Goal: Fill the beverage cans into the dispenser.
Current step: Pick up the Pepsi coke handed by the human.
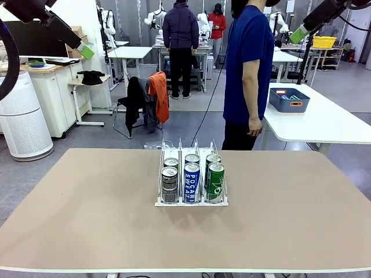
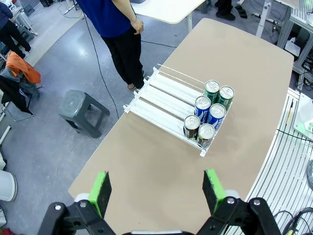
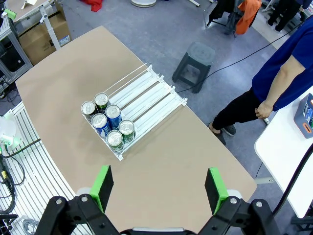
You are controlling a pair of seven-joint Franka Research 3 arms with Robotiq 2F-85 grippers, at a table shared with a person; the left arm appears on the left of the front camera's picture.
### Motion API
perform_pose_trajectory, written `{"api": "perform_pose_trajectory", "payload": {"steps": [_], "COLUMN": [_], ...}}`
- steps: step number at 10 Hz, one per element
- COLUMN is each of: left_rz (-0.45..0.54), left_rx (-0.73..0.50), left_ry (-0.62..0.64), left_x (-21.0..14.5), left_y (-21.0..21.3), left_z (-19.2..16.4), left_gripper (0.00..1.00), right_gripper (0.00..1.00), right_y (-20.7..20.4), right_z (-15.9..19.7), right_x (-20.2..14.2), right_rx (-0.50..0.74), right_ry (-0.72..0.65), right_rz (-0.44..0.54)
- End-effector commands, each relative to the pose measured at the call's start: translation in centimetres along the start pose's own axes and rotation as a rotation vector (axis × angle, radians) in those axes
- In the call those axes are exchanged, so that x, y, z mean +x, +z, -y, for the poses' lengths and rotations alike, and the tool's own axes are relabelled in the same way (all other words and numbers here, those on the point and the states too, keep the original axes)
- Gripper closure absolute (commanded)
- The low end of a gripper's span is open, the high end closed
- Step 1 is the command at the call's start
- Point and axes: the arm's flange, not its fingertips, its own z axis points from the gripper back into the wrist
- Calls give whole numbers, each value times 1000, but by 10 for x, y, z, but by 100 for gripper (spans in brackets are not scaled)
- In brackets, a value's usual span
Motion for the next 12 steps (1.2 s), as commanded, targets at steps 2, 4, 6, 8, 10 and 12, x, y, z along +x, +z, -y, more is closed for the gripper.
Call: {"api": "perform_pose_trajectory", "payload": {"steps": [2, 4, 6, 8, 10, 12], "left_rz": [-8, -8, -8, -8, -8, -8], "left_rx": [3, 3, 3, 3, 3, 3], "left_ry": [3, 3, 3, 3, 3, 3], "left_x": [-2, -2, -2, -2, -2, -2], "left_y": [0, 0, 0, 0, 0, 0], "left_z": [-1, -1, -1, -1, -1, -1], "left_gripper": [0, 0, 0, 0, 0, 0], "right_gripper": [0, 0, 0, 0, 0, 0], "right_y": [1, 1, 1, 1, 1, 1], "right_z": [0, 0, 0, 0, 0, 0], "right_x": [0, 0, 0, 0, 0, 0], "right_rx": [-1, -1, -1, -1, -1, -1], "right_ry": [-1, -1, -1, -1, -1, -1], "right_rz": [1, 1, 1, 1, 1, 1]}}
